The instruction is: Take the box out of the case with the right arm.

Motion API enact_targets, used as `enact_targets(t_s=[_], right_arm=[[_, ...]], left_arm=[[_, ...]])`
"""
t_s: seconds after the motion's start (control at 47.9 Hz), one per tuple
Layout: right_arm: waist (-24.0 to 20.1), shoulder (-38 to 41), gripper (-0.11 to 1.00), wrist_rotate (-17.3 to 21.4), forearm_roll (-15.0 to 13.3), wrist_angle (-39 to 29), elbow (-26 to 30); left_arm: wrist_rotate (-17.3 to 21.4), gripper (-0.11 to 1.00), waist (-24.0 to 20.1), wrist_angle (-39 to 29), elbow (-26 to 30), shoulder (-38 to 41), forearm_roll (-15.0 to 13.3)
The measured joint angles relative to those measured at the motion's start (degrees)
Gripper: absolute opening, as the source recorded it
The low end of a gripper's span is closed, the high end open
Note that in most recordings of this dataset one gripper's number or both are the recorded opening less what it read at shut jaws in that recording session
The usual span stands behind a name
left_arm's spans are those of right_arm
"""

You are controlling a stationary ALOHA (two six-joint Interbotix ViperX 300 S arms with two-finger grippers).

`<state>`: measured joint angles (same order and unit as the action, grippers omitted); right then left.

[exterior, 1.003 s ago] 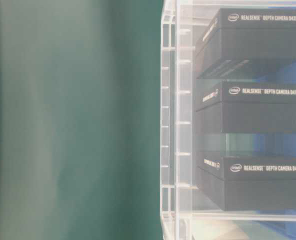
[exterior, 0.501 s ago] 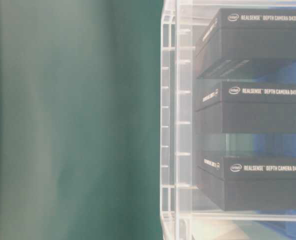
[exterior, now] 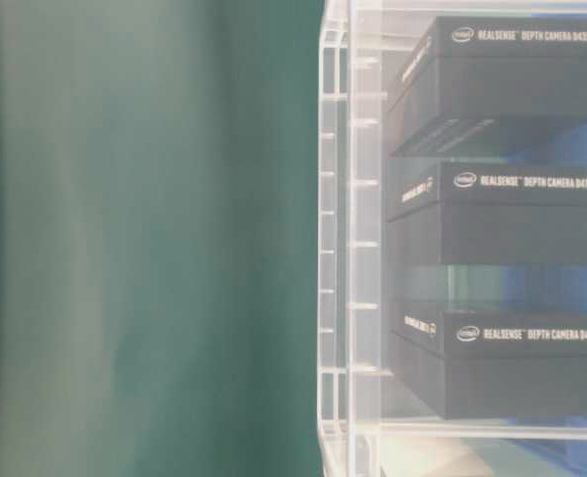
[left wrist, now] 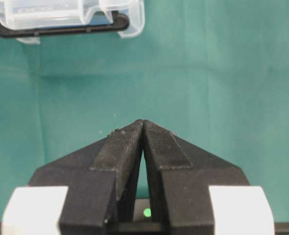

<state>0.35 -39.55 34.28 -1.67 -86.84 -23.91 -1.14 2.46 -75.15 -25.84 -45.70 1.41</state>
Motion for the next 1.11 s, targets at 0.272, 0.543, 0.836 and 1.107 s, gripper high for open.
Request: enact_targets(t_s=[0.272, 0.543, 0.836, 1.107], right_arm=[[0.0, 1.6, 0.0, 30.7, -0.2, -3.0, 0.0], [0.0, 1.7, 0.0, 42.9, -0.4, -3.3, 0.1], [5.9, 4.1, 0.0, 40.1, -2.5, -1.4, 0.6], [19.2, 6.9, 0.0, 29.4, -2.7, -0.9, 1.6]], left_arm=[[-4.6, 0.02, 0.0, -0.1, 0.0, 0.0, 0.0], [-5.4, 0.02, 0.1, -0.1, 0.0, 0.0, 0.0], [-5.4, 0.02, 0.1, -0.1, 0.0, 0.0, 0.0], [-5.4, 0.02, 0.1, -0.1, 0.0, 0.1, 0.0]])
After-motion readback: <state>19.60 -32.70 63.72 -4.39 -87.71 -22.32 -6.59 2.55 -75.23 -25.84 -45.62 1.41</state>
